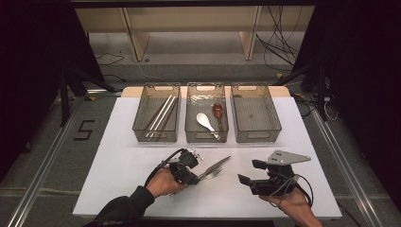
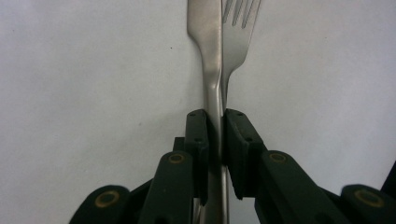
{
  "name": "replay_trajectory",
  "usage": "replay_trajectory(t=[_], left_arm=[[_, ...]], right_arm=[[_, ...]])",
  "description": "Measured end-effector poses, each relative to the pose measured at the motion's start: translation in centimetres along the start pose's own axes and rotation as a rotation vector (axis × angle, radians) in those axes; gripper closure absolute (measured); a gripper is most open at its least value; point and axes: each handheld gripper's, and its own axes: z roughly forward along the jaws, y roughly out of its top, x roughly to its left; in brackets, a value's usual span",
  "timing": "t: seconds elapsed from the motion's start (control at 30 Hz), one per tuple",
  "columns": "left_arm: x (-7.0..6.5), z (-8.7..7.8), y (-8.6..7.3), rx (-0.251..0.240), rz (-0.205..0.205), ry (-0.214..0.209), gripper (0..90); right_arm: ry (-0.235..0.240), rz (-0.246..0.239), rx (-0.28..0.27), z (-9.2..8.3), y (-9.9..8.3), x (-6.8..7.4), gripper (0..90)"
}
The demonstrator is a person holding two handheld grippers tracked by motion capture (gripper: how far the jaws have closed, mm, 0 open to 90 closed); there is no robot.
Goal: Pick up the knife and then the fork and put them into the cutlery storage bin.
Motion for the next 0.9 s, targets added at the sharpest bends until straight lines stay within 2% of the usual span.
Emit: replay_trajectory(t=[0.1, 0.2, 0.6, 0.9], left_arm=[[0.2, 0.0, -0.1, -0.004, -0.026, -0.024, 79.2], [0.4, -0.2, -0.1, 0.001, -0.025, -0.029, 79.4], [0.3, -0.6, -0.1, 0.001, 0.008, -0.017, 80.3], [1.6, -1.2, -0.4, -0.029, -0.026, -0.007, 81.3]], right_arm=[[0.001, 0.001, -0.002, 0.0, 0.0, 0.0, 27.3], [0.002, 0.001, -0.002, 0.0, 0.0, 0.0, 27.2], [0.004, 0.0, -0.002, 0.0, 0.0, 0.0, 27.5], [0.005, -0.001, -0.001, 0.0, 0.0, 0.0, 27.5]])
